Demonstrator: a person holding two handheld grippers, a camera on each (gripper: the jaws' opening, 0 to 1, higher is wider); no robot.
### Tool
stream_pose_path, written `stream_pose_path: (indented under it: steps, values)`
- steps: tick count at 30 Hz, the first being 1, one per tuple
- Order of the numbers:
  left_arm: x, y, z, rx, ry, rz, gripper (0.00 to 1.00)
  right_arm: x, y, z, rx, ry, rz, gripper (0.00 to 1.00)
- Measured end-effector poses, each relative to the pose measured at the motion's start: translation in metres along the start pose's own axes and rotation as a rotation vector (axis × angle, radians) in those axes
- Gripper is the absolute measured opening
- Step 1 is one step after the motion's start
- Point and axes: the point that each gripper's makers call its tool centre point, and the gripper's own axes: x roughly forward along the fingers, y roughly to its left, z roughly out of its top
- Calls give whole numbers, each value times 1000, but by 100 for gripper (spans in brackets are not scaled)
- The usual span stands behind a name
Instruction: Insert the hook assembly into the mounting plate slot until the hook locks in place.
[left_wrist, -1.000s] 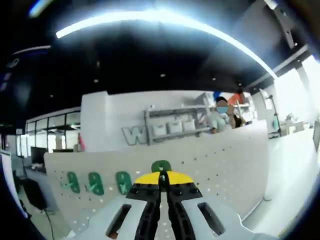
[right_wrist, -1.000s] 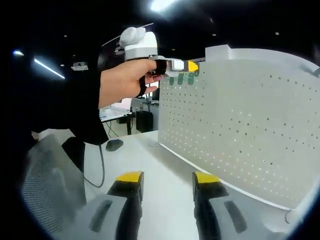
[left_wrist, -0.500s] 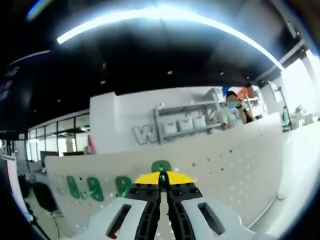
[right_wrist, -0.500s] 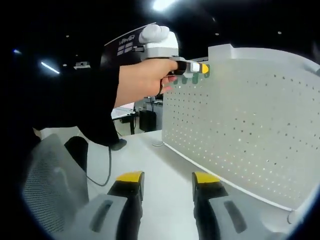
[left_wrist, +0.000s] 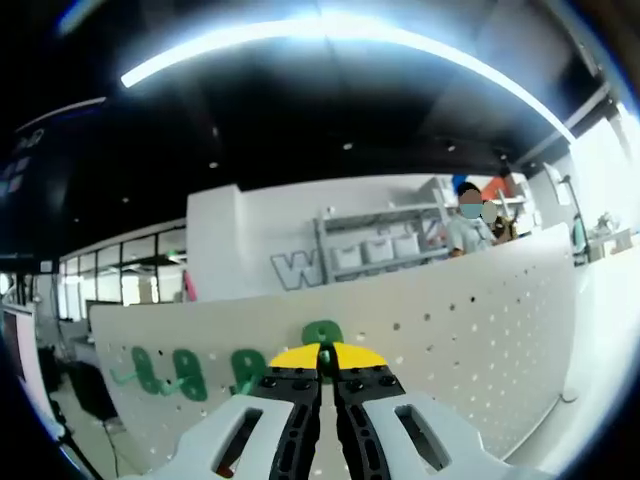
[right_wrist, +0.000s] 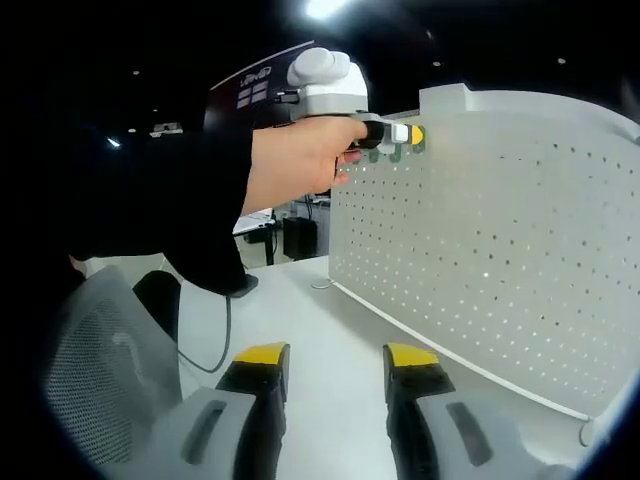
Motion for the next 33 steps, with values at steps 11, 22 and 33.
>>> stream_pose_path:
  steps: [11,22,33]
  values:
    - [0,2,-1,28,-8,14,3,0,-2,-1,5,3,-5,35]
    - [0,1,-1,46,-9,17,3,0,1,-1,3,3,7,35]
    - [0,1,-2,68,-5,22,3,0,0,-2,6,6,6,34]
